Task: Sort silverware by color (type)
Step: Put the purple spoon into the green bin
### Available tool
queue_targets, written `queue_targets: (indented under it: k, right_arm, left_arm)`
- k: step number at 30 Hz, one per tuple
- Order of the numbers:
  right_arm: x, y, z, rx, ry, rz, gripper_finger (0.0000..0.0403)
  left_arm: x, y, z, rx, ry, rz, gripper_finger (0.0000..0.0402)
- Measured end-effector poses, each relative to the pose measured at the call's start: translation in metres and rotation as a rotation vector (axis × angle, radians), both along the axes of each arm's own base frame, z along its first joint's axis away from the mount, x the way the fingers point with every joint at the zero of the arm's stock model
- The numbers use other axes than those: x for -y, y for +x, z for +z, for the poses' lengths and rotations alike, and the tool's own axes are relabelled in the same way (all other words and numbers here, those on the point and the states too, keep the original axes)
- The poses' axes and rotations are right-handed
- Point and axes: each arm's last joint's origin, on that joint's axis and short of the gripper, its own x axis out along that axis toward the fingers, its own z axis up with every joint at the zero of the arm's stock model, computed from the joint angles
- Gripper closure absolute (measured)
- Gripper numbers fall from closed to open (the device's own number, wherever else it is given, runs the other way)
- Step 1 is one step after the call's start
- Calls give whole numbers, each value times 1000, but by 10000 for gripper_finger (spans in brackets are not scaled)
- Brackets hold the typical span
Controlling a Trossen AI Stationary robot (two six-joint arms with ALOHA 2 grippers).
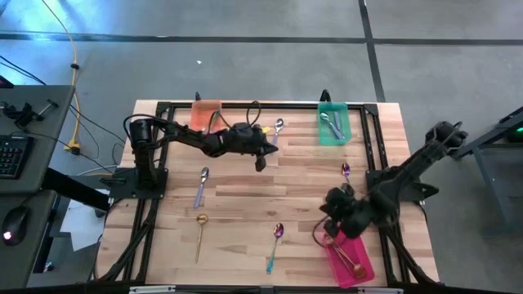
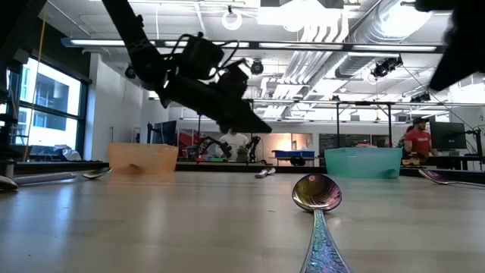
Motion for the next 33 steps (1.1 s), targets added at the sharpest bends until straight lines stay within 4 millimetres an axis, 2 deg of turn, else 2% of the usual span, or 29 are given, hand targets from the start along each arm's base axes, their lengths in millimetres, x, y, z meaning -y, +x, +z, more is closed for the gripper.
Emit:
queue_targets:
  k: [4,7,10,15,19,23,28,33]
  right_arm:
    - [29,5,-26,168,8,74,403]
    - [53,7,-39,286,-5,108,403]
    - [74,8,-45,359,-60,120,403]
    - [97,12,-47,349,-139,140,403]
    - [106,14,-47,342,-166,154,403]
    - [108,15,-47,335,-190,173,403]
    - [108,15,-47,333,-207,184,403]
    - [108,15,-47,332,-210,186,403]
  left_arm:
    - [-3,-1,-4,-71,-20,115,382]
    - [-5,-2,-5,-79,-52,179,360]
    - [-7,-2,-6,-118,-104,217,331]
    - [-13,9,-11,-204,-133,304,279]
    - [-21,19,-12,-255,-138,401,245]
    - [-27,27,-18,-296,-163,417,228]
    - [-28,30,-29,-353,-184,428,228]
    - [-25,31,-37,-394,-134,418,237]
